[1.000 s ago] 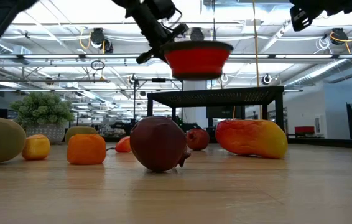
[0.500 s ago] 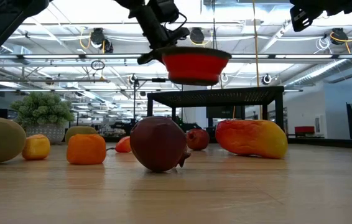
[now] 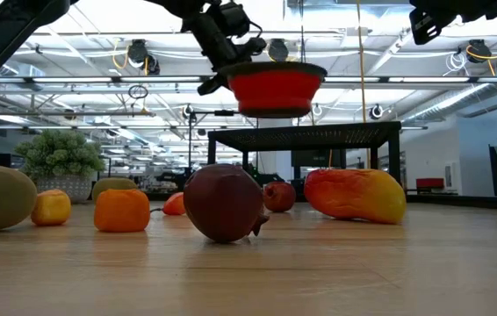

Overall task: Pick & Place Fruit
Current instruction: Put the red strainer bowl on the shelf

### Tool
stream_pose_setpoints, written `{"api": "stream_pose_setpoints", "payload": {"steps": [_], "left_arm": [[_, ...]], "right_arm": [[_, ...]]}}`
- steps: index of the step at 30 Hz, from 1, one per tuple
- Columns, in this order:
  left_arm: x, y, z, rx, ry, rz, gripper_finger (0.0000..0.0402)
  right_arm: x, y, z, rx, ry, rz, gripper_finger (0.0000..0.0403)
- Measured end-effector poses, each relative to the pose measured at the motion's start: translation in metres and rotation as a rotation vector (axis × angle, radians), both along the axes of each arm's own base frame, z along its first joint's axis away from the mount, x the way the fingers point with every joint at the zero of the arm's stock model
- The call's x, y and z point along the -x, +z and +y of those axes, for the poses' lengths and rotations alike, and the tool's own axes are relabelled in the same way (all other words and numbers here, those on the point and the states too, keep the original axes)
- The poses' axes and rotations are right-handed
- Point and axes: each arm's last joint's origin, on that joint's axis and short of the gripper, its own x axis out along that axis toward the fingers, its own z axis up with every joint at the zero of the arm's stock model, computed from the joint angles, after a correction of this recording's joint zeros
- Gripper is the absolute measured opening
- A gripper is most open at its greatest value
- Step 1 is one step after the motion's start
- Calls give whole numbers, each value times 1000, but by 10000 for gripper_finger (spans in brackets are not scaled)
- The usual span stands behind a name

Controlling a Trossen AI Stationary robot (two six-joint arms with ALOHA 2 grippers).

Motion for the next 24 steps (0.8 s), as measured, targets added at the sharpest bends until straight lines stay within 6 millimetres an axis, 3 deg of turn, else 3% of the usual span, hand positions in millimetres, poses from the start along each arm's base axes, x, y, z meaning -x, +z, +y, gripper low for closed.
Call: {"api": "stream_pose_setpoints", "payload": {"steps": [24], "left_arm": [[-4, -20, 11, 27, 21, 33, 0]], "right_arm": [[0, 0, 0, -7, 0, 0, 0]]}}
